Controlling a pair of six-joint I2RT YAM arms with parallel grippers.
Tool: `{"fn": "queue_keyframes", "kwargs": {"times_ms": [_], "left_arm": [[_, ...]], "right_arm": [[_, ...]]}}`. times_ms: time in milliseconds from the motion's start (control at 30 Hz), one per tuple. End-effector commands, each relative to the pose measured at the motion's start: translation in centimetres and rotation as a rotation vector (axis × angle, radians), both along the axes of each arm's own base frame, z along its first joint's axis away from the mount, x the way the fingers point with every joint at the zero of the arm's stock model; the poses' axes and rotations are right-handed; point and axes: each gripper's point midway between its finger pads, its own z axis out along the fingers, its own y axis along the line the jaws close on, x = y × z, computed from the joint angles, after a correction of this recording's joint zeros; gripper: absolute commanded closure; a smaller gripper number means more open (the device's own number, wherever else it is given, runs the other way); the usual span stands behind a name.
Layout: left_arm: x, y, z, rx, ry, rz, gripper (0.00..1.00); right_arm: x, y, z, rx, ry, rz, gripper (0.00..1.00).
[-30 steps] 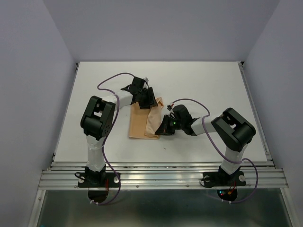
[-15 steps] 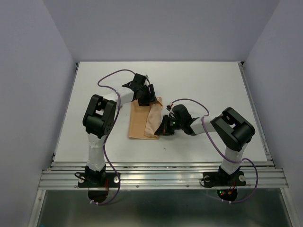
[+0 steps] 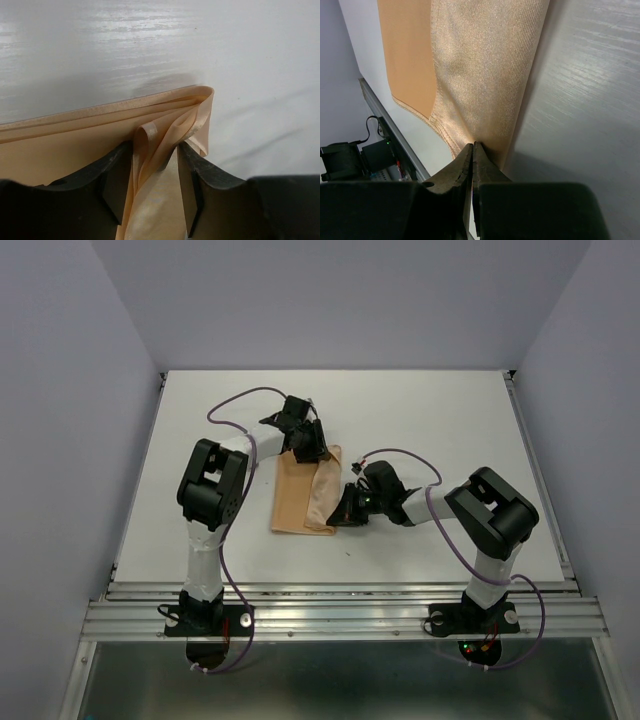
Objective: Fold the napkin into a case and place the utensils inside
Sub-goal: Smooth out the 2/3-rectangle-folded napkin at the center of the board.
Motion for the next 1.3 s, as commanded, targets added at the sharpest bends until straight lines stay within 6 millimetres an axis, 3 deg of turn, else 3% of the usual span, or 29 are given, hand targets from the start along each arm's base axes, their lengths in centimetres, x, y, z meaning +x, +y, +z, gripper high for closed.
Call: {"fn": "queue_keyframes", "kwargs": {"times_ms": [0, 233, 367, 633, 1000, 1233, 1267], "left_arm": [[0.8, 0.7, 0.9, 0.025, -0.030, 0.019, 0.46], [1.1, 1.1, 0.8, 0.035, -0.034, 0.040, 0.48], [1.3, 1.4, 0.9, 0.044, -0.040, 0.059, 0.58], [1.6, 1.8, 1.2, 0.047, -0.049, 0.077, 0.69], [1.6, 2.1, 0.8, 0.036, -0.035, 0.074, 1.00], [1.1, 2.1, 0.1, -0.016, -0.007, 0.054, 1.00], [1.1, 2.2, 0.0, -0.012, -0.006, 0.054, 0.93]], "right_arm": [[-1.4, -1.2, -3.1, -0.108, 0.062, -0.004, 0.94], [-1.5, -1.3, -3.0, -0.109, 0.062, -0.005, 0.94], [-1.5, -1.3, -3.1, -0.110, 0.064, -0.006, 0.94], [-1.5, -1.3, -3.1, -0.110, 0.065, -0.008, 0.94], [-1.4, -1.3, -3.4, -0.115, 0.072, -0.015, 0.94], [-1.4, -1.4, -3.5, -0.117, 0.076, -0.018, 0.94], [-1.4, -1.4, -3.5, -0.117, 0.076, -0.018, 0.94]]}}
